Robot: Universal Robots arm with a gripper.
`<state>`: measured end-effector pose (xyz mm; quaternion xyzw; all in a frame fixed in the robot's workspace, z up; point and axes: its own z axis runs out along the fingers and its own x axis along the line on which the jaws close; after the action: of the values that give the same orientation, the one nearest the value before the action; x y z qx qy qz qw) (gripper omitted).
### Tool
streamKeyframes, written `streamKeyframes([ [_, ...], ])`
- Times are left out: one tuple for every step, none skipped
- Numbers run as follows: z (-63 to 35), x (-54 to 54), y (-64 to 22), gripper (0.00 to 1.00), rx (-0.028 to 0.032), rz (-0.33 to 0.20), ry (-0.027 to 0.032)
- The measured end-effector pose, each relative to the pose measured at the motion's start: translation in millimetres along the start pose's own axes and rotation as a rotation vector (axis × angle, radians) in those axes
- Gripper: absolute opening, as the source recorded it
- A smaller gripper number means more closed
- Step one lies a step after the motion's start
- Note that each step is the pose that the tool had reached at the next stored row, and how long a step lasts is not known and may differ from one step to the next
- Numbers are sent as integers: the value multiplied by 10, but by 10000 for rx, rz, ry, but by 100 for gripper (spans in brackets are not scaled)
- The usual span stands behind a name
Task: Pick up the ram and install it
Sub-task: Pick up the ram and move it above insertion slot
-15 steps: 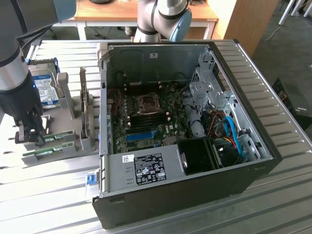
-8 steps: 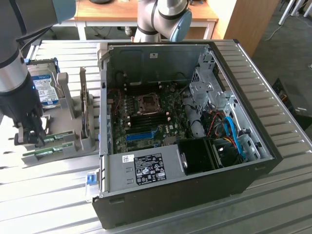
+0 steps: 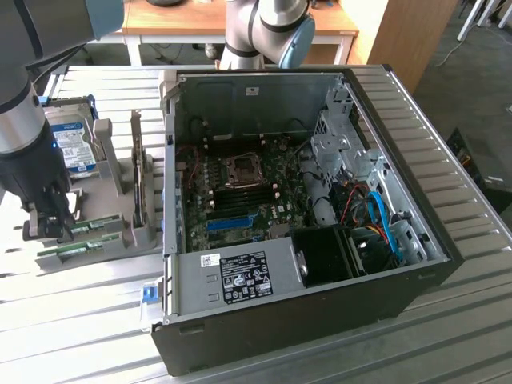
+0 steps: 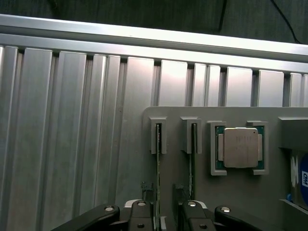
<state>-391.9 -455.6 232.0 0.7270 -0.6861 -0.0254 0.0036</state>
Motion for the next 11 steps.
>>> streamKeyframes([
  [6,0,0,30,2,0,-1],
  [12,1,0,30,0,0,0],
  [21,2,-1,30,-1,0,0],
  [30,2,-1,30,-1,0,0],
  [40,4,-1,30,-1,0,0],
  [49,4,-2,30,-1,-1,0],
  [59,5,-2,30,-1,0,0],
  [68,5,-3,30,0,0,0],
  [76,6,-3,30,-1,0,0],
  [84,6,-3,30,0,0,0],
  [94,7,-4,30,0,0,0],
])
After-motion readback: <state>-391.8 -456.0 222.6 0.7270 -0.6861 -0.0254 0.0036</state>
